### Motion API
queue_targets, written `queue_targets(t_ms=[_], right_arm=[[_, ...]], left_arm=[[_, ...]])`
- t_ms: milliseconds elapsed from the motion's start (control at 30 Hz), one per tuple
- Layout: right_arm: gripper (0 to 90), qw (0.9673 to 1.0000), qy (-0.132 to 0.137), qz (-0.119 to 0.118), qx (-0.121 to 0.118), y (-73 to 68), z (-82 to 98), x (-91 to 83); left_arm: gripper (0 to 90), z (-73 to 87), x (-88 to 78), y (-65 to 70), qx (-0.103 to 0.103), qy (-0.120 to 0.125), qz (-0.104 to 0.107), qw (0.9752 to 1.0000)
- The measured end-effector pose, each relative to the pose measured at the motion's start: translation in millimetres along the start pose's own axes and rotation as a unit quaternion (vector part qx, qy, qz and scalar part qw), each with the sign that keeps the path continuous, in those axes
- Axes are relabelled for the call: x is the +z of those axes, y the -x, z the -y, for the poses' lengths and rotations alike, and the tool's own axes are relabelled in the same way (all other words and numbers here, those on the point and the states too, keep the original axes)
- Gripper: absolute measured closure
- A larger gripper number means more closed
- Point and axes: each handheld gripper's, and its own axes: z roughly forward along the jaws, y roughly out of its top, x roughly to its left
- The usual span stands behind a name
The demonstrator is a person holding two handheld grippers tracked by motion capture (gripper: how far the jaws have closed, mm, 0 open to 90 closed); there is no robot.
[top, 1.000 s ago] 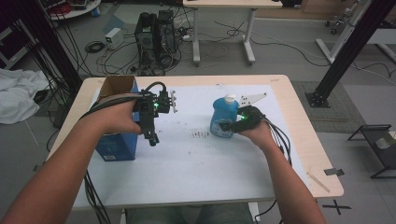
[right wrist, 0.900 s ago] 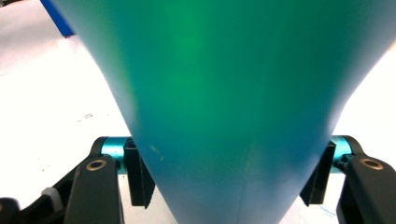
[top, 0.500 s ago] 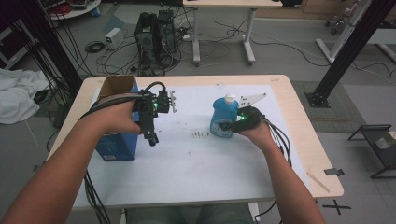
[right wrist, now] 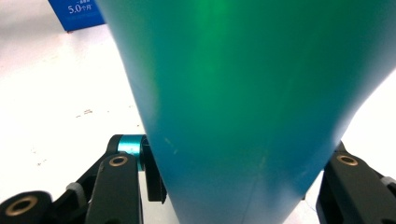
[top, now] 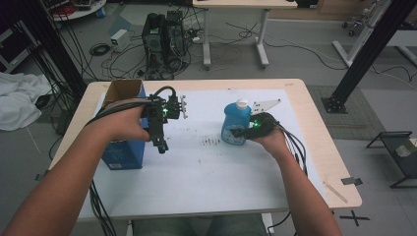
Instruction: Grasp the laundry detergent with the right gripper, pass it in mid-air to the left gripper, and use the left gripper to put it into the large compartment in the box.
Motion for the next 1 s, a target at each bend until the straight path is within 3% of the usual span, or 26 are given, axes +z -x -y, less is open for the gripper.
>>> queue_targets(t_ms=[233, 300, 333, 567, 1000], right_arm=[[45.8, 0.9999, -0.011, -0.001, -0.004, -5.9, -5.6, -3.3], [45.8, 0.9998, 0.001, -0.005, -0.019, -7.0, -9.0, -5.3], [45.7, 0.9998, 0.003, -0.008, -0.016, -9.6, -11.3, -7.6], [45.7, 0.9991, -0.001, -0.026, -0.033, -23.8, -27.7, -21.6], [45.7, 0.9939, -0.009, -0.069, -0.085, -59.1, -48.1, -24.2]], left_arm=[[1.7, 1.2, -3.3, 0.1, -0.001, 0.003, 0.0, 1.0], [1.8, 0.6, -4.4, 0.1, 0.0, 0.003, 0.0, 1.0], [1.8, -0.1, -5.3, 0.1, 0.001, 0.001, -0.001, 1.0], [1.7, -6.6, -10.0, 1.5, 0.009, 0.005, -0.007, 0.9999], [1.8, -20.6, -11.8, 6.4, 0.026, 0.013, -0.011, 0.9995]])
